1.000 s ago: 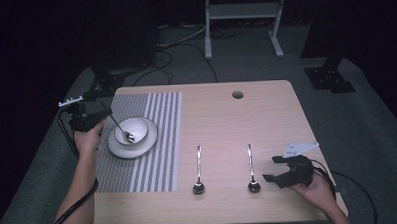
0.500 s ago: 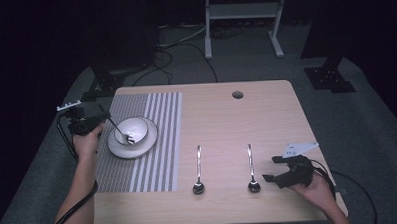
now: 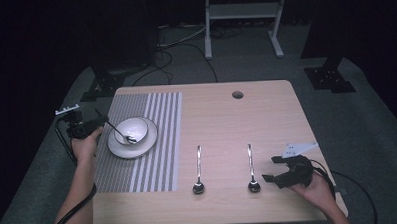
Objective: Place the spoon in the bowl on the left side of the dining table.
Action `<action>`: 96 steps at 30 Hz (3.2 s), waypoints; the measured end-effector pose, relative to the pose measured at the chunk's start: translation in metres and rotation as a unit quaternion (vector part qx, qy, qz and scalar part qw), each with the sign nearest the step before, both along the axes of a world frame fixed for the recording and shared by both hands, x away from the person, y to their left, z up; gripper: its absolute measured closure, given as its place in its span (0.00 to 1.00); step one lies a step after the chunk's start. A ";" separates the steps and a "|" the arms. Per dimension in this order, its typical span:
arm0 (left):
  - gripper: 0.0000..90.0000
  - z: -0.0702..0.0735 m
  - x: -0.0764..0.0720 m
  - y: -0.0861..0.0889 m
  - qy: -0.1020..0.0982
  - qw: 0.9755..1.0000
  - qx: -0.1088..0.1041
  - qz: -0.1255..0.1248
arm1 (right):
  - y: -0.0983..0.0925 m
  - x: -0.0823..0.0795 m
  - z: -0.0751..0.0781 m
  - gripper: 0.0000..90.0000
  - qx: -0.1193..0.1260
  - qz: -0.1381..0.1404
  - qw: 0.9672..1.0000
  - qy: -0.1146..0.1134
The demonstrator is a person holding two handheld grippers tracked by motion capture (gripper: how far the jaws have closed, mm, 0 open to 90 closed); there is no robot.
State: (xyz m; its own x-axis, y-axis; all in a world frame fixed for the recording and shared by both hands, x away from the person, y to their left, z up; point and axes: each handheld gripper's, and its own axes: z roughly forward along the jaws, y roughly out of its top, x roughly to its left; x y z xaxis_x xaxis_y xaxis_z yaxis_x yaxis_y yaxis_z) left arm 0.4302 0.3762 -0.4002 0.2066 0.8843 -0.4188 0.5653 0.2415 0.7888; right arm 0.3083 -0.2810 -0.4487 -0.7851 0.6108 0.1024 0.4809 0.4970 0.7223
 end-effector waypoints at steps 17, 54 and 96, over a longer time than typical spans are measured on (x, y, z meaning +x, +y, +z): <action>0.89 -0.006 -0.002 0.000 0.010 1.000 0.005 0.000 | 0.000 0.000 0.000 0.20 -0.001 0.001 1.000 0.000; 0.41 -0.006 -0.048 -0.007 0.017 0.997 0.058 -0.044 | -0.005 -0.001 0.007 0.20 0.011 -0.010 1.000 -0.011; 0.20 -0.001 -0.076 -0.093 -0.011 0.984 0.070 -0.165 | -0.007 -0.001 0.007 0.20 0.013 -0.016 1.000 -0.011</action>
